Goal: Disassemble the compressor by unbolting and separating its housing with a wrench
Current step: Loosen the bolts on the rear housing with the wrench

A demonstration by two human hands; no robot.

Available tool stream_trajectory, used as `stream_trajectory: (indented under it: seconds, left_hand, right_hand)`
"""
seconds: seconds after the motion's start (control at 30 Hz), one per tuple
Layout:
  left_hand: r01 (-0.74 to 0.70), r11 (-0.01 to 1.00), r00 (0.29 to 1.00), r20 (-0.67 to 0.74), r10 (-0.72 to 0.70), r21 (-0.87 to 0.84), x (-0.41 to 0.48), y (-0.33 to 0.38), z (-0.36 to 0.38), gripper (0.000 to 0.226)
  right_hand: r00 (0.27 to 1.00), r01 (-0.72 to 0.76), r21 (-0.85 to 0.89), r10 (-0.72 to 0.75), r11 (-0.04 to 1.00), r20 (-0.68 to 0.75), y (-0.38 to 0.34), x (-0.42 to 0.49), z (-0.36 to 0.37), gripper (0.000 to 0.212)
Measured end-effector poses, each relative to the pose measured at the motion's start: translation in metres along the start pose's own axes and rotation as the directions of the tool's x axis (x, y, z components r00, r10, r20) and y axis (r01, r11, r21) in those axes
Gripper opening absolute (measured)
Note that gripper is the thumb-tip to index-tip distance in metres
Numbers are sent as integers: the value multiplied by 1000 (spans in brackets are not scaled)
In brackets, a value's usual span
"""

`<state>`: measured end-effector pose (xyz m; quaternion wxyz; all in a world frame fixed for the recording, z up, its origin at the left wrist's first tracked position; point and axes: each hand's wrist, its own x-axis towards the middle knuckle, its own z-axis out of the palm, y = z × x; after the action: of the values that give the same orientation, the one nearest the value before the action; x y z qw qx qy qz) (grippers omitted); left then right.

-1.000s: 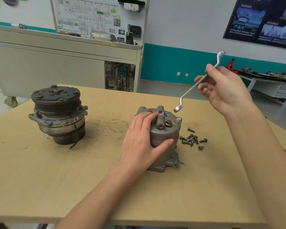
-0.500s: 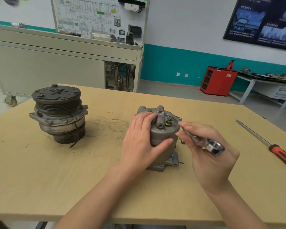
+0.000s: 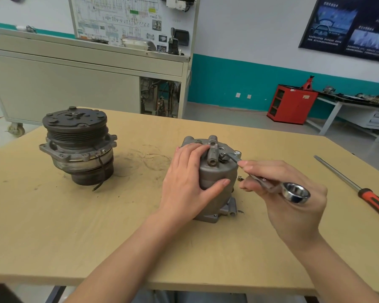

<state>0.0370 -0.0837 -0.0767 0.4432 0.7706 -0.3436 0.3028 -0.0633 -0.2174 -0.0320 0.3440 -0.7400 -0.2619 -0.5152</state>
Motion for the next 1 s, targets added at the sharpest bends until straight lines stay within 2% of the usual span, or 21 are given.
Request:
stream_trajectory:
  seconds: [0.07, 0.17, 0.2, 0.27, 0.33, 0.4, 0.43, 0.5, 0.57, 0.63, 0.73, 0.87, 0.93, 1.0]
  left_hand:
    - [3, 1000, 1000, 0, -3, 3, 0, 0, 0, 70]
    - [-4, 1000, 1000, -3, 4, 13, 0, 0, 0, 70]
    - [-4, 1000, 1000, -5, 4, 15, 0, 0, 0, 70]
    - [-5, 1000, 1000, -9, 5, 16, 0, 0, -1, 69]
    - [2, 1000, 1000, -9, -2, 11, 1, 1, 0, 69]
    - [9, 1000, 1000, -3, -9, 5, 1, 1, -1, 70]
    - [12, 1000, 1000, 3, -12, 4, 0, 1, -1, 70]
    - [10, 1000, 1000, 12, -10, 4, 1, 0, -1, 71]
    - [-1, 1000, 1000, 8, 1, 5, 1, 0, -1, 71]
    - [-8, 1000, 1000, 1, 8, 5, 1, 0, -1, 71]
    - [0, 1000, 1000, 4, 0, 4, 1, 0, -1, 70]
    - [-2, 1000, 1000, -1, 2, 1, 1, -1, 0, 70]
    - [2, 1000, 1000, 6, -2, 3, 1, 0, 0, 71]
    - [10, 1000, 1000, 14, -10, 6, 1, 0, -1, 72]
  right_hand:
    - [1000, -26, 26, 26, 999, -5, 1, -3, 0, 18]
    - [965, -206, 204, 233, 957, -118, 4, -14, 2, 20]
    - [922, -286, 285, 344, 915, -179, 7, -17, 1, 17]
    - [743, -464, 501, 629, 730, -229, 21, -13, -5, 20]
    - [543, -587, 671, 835, 452, -89, 45, 5, -10, 23]
    - [408, -672, 705, 908, 225, 99, 74, 33, -10, 22]
    - [362, -732, 666, 911, 147, 197, 87, 48, -5, 21]
    - [278, -878, 475, 879, 68, 389, 108, 73, 12, 22]
    - [197, -966, 246, 833, 75, 517, 121, 91, 31, 23]
    - [164, -987, 97, 788, 132, 594, 126, 103, 49, 23]
    - [127, -988, 19, 741, 152, 659, 125, 112, 62, 23]
    - [101, -991, 129, 716, 15, 691, 126, 113, 61, 23]
    - [131, -970, 239, 717, -50, 684, 127, 115, 60, 22]
    - [177, -946, 321, 765, -40, 619, 126, 121, 58, 23]
